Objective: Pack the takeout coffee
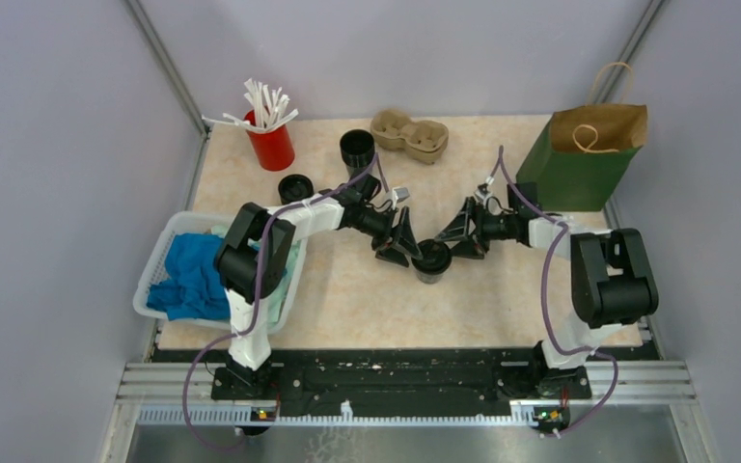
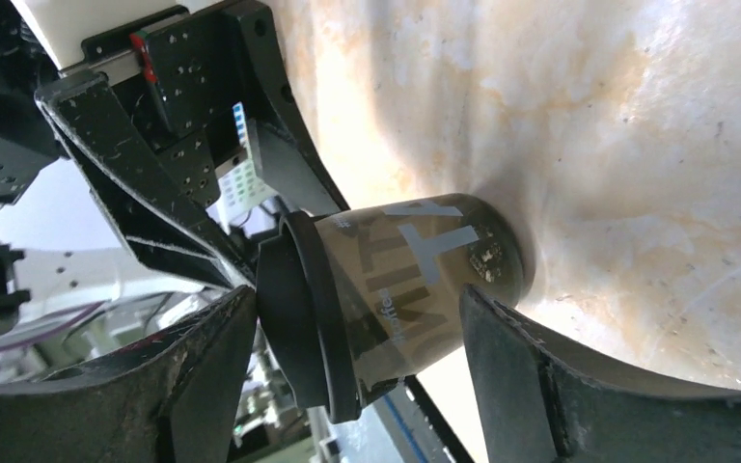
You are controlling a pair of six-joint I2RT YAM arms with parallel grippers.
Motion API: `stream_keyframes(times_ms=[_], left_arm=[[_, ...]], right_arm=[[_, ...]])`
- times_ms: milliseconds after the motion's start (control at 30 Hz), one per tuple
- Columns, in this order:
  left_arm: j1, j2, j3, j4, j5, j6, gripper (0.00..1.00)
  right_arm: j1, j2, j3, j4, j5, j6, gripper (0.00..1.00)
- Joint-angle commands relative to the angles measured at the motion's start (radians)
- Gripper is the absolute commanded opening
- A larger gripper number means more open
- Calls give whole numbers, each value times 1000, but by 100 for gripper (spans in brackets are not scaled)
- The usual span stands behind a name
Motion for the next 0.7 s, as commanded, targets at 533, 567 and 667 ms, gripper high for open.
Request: stream_keyframes(times_ms=[533, 567, 667], left_arm=[[-16, 79, -65, -78, -323, 84, 65], [-15, 77, -71, -74, -324, 82, 65], [-15, 73, -73, -73, -327, 79, 64]], right_arm=[[7, 26, -137, -10, 208, -89, 51], [-2, 26, -151, 9, 203, -76, 49], [-9, -37, -90, -67, 212, -94, 47]])
